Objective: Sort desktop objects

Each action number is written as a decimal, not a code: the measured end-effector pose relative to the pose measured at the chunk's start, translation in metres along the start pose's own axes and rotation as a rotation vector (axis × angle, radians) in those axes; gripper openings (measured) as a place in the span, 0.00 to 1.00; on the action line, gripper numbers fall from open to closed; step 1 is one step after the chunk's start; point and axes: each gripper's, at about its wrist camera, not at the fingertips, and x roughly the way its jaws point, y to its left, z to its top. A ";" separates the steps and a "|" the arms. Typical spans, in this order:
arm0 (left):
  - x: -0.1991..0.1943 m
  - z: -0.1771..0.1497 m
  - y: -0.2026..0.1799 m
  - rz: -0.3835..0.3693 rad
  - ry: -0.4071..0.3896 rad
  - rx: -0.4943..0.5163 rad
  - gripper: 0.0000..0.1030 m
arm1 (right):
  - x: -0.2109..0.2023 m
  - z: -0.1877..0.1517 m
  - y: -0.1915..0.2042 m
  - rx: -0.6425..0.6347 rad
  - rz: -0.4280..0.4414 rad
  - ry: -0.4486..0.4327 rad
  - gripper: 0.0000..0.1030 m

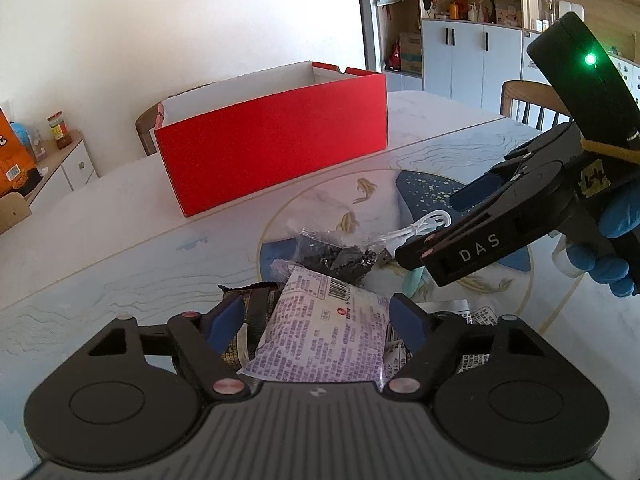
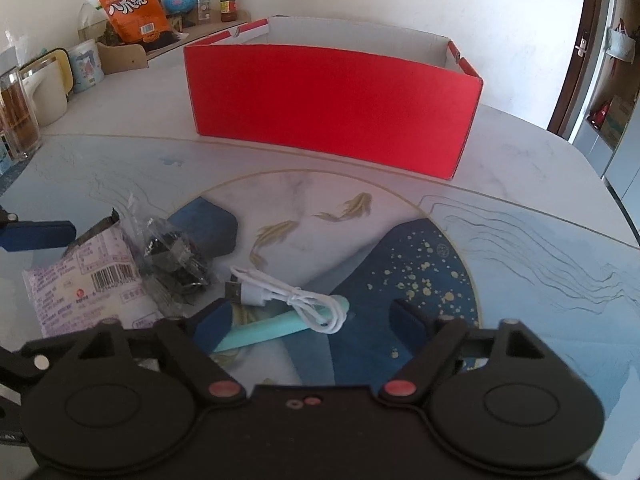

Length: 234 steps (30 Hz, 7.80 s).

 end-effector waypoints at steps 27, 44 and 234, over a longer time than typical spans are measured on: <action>0.003 0.002 -0.007 -0.003 0.012 0.011 0.52 | 0.002 0.008 -0.005 0.043 0.038 0.016 0.31; -0.001 0.007 0.001 -0.007 0.028 -0.047 0.46 | -0.019 0.012 0.003 0.037 0.025 -0.036 0.14; 0.195 0.261 0.147 -0.096 0.108 -0.044 0.45 | 0.018 0.220 -0.042 0.025 -0.003 -0.140 0.15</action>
